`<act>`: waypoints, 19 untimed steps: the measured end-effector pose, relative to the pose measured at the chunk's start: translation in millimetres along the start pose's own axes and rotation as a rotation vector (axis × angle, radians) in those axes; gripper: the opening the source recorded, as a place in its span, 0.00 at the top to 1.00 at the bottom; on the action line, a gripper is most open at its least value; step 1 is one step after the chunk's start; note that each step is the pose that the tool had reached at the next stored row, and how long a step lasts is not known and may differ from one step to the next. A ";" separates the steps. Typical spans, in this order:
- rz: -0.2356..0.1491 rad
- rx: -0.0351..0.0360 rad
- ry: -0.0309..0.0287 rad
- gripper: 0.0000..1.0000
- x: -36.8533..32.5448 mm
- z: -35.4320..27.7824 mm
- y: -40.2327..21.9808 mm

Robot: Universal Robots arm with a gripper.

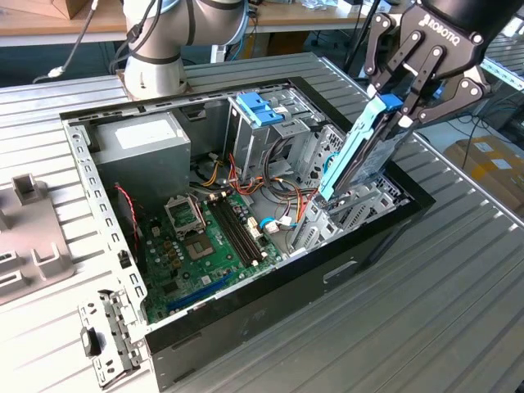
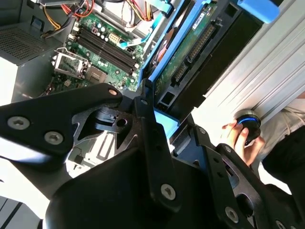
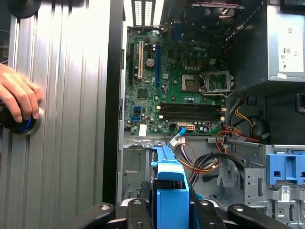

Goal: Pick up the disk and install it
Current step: 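Insert the disk into the insertion slot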

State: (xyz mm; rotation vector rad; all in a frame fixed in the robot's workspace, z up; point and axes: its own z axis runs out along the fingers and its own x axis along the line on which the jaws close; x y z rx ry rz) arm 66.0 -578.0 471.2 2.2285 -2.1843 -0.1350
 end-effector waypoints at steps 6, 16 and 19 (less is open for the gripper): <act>0.000 0.0000 -0.0001 0.63 0.0 4.8 12.7; 0.016 0.0008 -0.0009 0.63 -0.9 16.1 14.7; 0.018 0.0007 -0.0007 0.63 -1.2 18.8 14.3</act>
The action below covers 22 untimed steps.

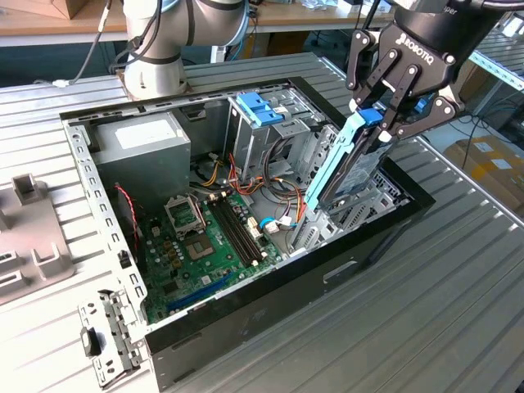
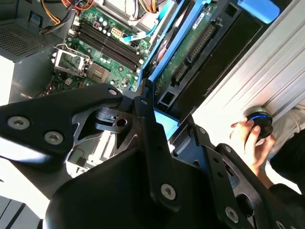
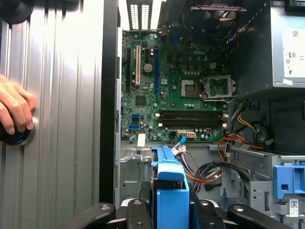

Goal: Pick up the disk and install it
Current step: 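Insert the disk into the insertion slot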

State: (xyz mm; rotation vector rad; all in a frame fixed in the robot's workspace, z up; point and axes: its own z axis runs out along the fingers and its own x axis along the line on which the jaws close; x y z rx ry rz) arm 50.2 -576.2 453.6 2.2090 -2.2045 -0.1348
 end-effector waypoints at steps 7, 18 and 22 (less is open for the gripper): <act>0.000 0.0001 -0.0005 0.63 -1.4 -6.6 -3.9; 0.001 -0.0331 -0.0007 0.63 -1.4 -7.1 -26.3; 0.002 -0.0411 -0.0005 0.63 -1.0 -5.7 -30.4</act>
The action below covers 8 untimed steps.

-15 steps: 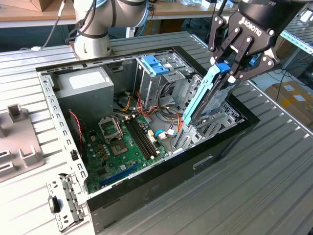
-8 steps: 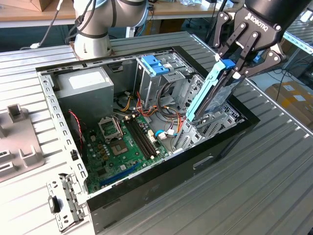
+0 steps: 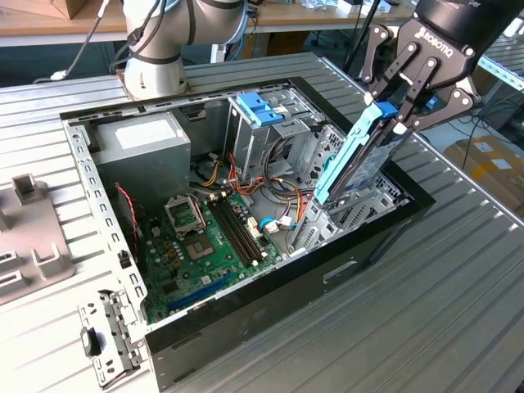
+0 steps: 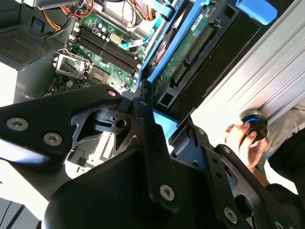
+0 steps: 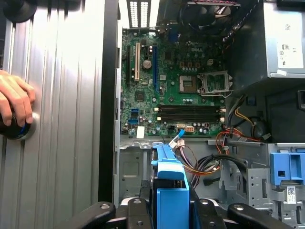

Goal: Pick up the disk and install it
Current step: 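Insert the disk into the insertion slot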

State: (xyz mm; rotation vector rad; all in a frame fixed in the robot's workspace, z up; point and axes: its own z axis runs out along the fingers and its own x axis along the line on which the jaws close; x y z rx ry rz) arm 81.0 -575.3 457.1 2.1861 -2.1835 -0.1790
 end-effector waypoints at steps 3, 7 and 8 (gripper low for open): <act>0.000 -0.0076 -0.0002 0.63 2.3 0.8 -4.0; 0.001 -0.0235 -0.0002 0.63 3.9 3.4 -15.0; 0.001 -0.0236 -0.0004 0.63 4.1 4.2 -15.0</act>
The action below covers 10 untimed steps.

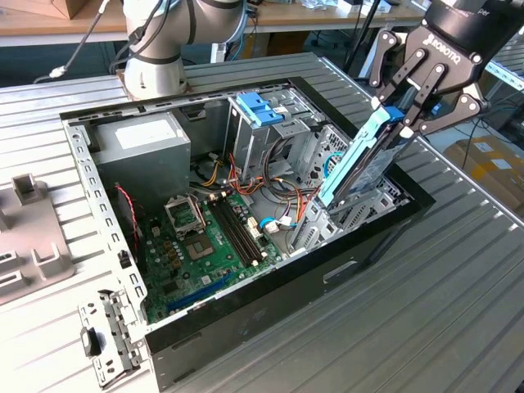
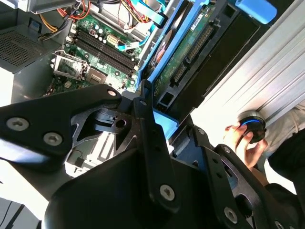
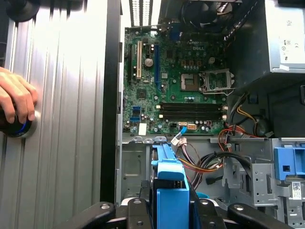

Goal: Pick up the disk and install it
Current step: 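Insert the disk into the insertion slot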

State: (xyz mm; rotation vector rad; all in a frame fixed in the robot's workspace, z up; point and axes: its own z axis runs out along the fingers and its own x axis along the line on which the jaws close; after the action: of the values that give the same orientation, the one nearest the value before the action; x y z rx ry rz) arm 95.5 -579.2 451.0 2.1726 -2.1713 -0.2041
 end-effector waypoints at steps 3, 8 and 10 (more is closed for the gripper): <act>0.000 -0.0001 0.0003 0.63 0.4 1.7 -0.2; 0.000 -0.0002 0.0001 0.63 0.7 6.6 -0.9; 0.000 -0.0002 0.0001 0.63 0.8 8.4 -0.8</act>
State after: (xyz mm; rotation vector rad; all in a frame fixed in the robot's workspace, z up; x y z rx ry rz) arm 95.1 -579.6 442.6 2.1725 -2.1711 -0.2042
